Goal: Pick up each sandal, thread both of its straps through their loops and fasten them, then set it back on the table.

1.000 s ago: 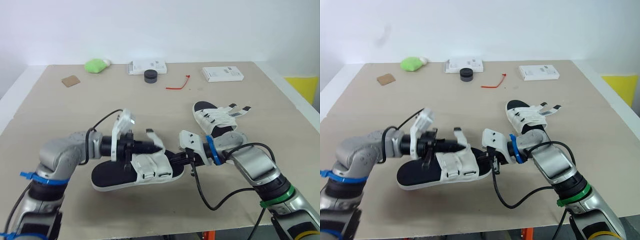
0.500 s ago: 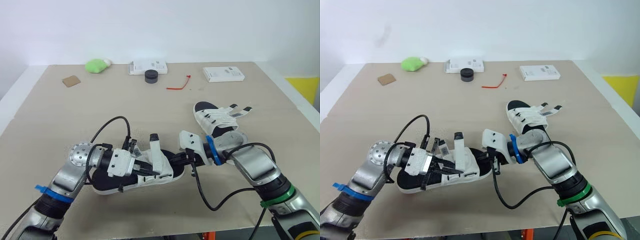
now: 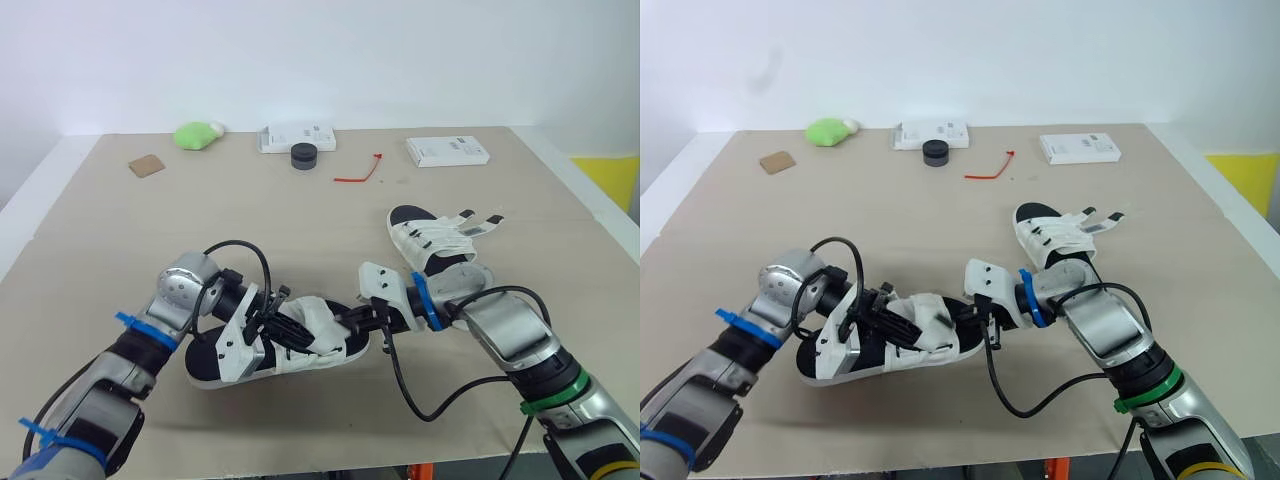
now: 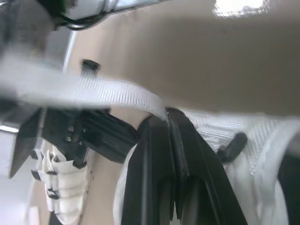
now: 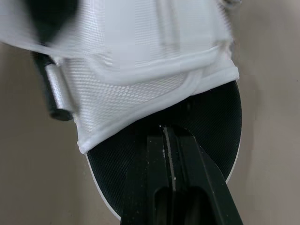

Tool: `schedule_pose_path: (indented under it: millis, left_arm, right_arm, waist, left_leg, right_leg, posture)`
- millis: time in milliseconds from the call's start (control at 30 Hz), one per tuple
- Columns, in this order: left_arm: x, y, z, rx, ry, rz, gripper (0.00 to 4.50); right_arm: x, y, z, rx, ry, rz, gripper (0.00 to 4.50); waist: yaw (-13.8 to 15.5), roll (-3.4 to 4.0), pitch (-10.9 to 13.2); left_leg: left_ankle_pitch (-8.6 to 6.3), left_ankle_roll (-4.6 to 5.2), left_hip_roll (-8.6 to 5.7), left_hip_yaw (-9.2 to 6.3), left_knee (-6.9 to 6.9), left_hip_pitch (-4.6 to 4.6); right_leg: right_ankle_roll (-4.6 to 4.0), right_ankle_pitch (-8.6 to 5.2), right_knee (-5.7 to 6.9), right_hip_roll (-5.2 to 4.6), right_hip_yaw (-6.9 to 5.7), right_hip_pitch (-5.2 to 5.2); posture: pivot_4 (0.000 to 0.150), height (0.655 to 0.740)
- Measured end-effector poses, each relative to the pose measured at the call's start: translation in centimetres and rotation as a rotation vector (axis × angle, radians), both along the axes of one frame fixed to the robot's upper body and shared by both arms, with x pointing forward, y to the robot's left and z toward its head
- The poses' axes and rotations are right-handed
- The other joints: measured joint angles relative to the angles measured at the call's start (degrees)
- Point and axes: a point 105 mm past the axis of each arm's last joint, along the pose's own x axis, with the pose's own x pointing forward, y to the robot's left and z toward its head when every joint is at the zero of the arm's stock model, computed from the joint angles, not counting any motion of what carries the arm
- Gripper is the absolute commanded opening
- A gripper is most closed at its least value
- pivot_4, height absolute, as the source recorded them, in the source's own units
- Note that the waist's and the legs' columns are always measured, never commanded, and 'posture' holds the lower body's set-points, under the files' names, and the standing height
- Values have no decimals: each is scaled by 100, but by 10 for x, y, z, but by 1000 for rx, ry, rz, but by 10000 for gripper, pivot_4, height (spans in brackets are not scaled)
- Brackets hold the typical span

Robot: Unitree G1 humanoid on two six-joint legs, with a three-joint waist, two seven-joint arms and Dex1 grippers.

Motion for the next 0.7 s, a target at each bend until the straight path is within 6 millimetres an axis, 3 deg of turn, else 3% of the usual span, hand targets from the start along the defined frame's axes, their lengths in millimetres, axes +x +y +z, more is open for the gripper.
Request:
schedule_pose_path:
  millis: [200, 367, 467, 633, 667, 700]
  left_arm:
    - [8, -1, -3, 9, -27, 7, 1061]
    - [12, -16, 7, -69, 109, 80, 1061]
    - [13, -22, 9, -87, 152, 89, 9551]
    - [18, -27, 21, -128, 167, 105, 32981]
    - [19, -28, 23, -138, 171, 108, 36329]
    - [20, -30, 25, -157, 182, 116, 36329]
  right_arm:
    - [-1, 1, -1, 0, 2, 5, 0]
    - [0, 0, -1, -4, 0, 1, 0]
    - [0, 0, 0, -4, -4, 1, 0]
    - [1, 1, 1, -3, -5, 9, 0]
    - [1, 1, 1, -1, -5, 9, 0]
    - [1, 2, 1, 1, -5, 11, 0]
  waist:
    - [-1, 1, 0]
    - [-2, 1, 0]
    - [-2, 0, 0]
    - [-2, 0, 0]
    - [-2, 0, 0]
    - [-3, 0, 1]
  left_leg:
    - [-8, 16, 1, 0, 0, -1]
    - [-9, 18, 1, -1, 7, -2]
    - [-7, 20, 1, -1, 9, -2]
    - [-8, 21, 1, 0, 10, -2]
    - [-8, 21, 1, 0, 9, -2]
    - [-8, 21, 1, 0, 9, -2]
  right_leg:
    - [2, -2, 0, 2, 1, -1]
    - [3, -2, 4, 2, 0, 0]
    - [4, -1, 6, 4, -1, 0]
    - [4, -1, 5, 3, 1, 0]
    - [4, -1, 5, 3, 1, 0]
    - [4, -1, 5, 4, 1, -1]
  posture:
    - [1500, 7400]
    - [1500, 7400]
    - [1500, 7400]
    - [1500, 7400]
    - [1500, 7400]
    - [1500, 7400]
